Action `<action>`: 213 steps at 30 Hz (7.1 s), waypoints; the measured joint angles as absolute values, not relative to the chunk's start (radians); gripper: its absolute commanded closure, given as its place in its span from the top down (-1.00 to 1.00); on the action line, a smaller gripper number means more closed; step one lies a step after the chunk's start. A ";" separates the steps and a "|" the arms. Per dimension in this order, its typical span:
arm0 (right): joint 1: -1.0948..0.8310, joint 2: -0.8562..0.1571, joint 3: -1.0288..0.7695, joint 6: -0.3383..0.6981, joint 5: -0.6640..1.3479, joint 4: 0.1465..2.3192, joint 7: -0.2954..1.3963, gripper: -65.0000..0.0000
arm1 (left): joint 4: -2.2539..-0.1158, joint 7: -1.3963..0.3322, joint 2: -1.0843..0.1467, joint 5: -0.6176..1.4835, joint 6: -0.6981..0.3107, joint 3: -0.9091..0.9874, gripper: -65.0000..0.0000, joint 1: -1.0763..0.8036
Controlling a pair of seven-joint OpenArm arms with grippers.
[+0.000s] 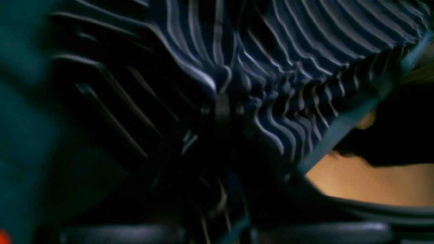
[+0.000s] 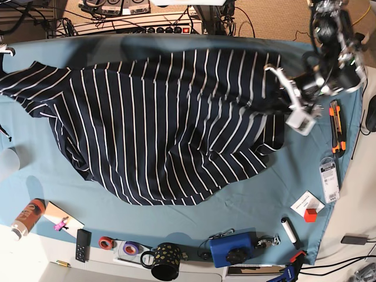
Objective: Layout the t-shirt on the table in an organized manner, then fold the t-shirt properly
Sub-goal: 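Grasp the shirt edge with the left gripper and the opposite edge with the right, then lift the striped shirt high with both grippers and shake it out, then lower the shirt flat onto the table with both grippers and release, then raise both grippers away from the shirt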
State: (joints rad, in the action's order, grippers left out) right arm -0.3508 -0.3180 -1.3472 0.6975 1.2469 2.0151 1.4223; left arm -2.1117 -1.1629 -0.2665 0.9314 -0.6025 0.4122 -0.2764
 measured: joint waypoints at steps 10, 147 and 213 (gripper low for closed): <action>-0.261 -0.318 -1.347 0.698 1.337 2.015 1.425 -1.00 | -2.339 -1.152 -0.165 0.992 -0.603 0.827 -1.00 -0.519; 0.805 -0.448 -0.274 0.430 -0.015 0.626 0.228 -0.21 | -0.672 0.090 -0.262 0.000 -0.392 0.134 -0.05 0.802; 0.925 -0.496 -0.318 0.685 0.624 0.914 1.097 -0.21 | -1.216 -1.294 -0.561 1.165 -0.698 0.505 -0.64 0.810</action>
